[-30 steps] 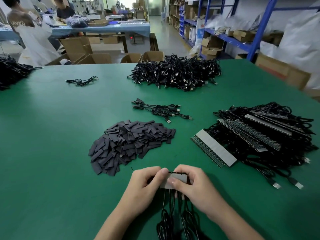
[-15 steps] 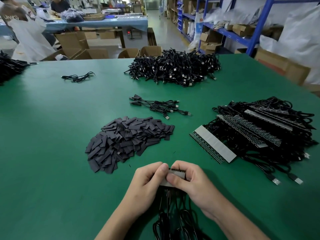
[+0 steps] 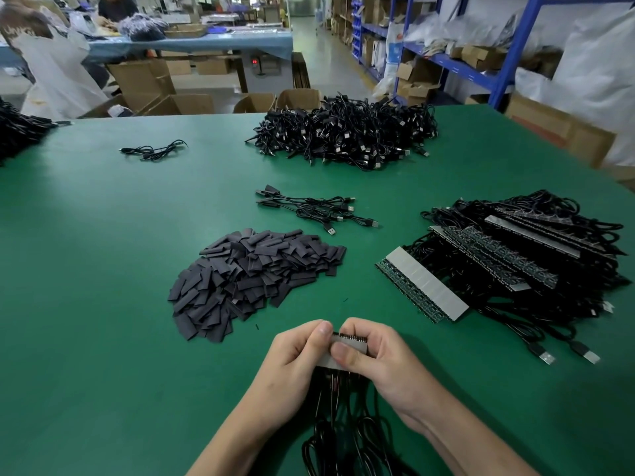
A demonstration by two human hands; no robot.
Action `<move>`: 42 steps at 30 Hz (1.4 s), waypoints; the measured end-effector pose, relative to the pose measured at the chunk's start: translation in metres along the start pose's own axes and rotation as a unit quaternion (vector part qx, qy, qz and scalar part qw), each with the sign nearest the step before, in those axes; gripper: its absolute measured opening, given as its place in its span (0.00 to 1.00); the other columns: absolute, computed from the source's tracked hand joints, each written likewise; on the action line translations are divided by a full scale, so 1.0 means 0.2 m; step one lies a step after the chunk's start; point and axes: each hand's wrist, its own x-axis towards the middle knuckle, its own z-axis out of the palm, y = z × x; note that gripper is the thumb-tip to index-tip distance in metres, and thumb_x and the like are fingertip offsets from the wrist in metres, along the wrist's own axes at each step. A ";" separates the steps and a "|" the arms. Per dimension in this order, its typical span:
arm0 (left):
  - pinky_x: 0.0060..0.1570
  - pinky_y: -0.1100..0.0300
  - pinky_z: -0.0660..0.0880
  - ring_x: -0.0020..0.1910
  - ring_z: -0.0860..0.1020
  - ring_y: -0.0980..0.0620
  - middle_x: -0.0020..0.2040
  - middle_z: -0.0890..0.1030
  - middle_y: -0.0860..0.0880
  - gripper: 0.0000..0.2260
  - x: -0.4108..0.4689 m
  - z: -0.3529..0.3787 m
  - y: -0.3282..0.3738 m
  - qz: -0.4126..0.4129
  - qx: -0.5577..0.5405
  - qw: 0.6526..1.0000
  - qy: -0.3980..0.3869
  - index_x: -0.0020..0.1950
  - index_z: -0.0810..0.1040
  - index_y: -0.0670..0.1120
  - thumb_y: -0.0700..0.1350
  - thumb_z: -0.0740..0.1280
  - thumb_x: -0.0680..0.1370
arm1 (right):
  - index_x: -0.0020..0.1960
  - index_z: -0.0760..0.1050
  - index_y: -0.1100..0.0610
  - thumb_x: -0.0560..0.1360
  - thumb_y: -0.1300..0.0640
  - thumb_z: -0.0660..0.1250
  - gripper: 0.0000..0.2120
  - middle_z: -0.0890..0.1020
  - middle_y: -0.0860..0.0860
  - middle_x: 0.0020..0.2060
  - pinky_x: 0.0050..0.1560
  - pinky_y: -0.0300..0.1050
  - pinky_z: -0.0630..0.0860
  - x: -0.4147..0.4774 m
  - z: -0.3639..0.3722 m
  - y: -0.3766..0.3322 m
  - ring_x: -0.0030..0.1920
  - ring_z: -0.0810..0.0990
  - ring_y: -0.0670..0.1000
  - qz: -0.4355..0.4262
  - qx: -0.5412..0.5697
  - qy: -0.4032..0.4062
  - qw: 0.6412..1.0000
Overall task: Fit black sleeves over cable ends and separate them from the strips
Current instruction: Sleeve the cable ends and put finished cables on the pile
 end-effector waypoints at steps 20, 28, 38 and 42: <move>0.49 0.64 0.73 0.51 0.80 0.51 0.46 0.79 0.55 0.15 0.03 -0.03 -0.04 0.118 0.174 0.964 0.161 0.48 0.86 0.54 0.54 0.60 0.83 | 0.56 0.78 0.44 0.74 0.39 0.67 0.14 0.78 0.36 0.50 0.55 0.36 0.73 -0.01 0.00 -0.01 0.54 0.77 0.39 -0.127 -0.480 0.141 0.857; 0.65 0.57 0.71 0.69 0.75 0.47 0.64 0.80 0.57 0.18 0.03 -0.02 -0.02 0.110 0.140 0.978 0.106 0.60 0.85 0.57 0.56 0.57 0.83 | 0.51 0.82 0.49 0.76 0.50 0.69 0.06 0.82 0.41 0.50 0.55 0.51 0.78 -0.03 0.10 0.01 0.56 0.80 0.48 -0.143 -0.334 0.037 0.931; 0.43 0.59 0.72 0.44 0.77 0.54 0.43 0.77 0.54 0.13 0.12 -0.24 -0.03 0.057 0.228 0.930 0.282 0.38 0.76 0.49 0.44 0.66 0.83 | 0.42 0.76 0.57 0.75 0.47 0.75 0.15 0.77 0.53 0.28 0.34 0.43 0.78 -0.10 0.00 -0.29 0.29 0.78 0.52 -0.082 0.156 -0.015 0.984; 0.48 0.65 0.72 0.50 0.77 0.62 0.55 0.77 0.56 0.10 0.20 -0.37 -0.06 0.026 0.348 0.905 0.244 0.59 0.81 0.50 0.38 0.70 0.80 | 0.39 0.71 0.55 0.75 0.48 0.73 0.15 0.67 0.47 0.24 0.24 0.37 0.67 -0.11 -0.12 -0.49 0.24 0.65 0.47 -0.094 0.091 0.009 0.991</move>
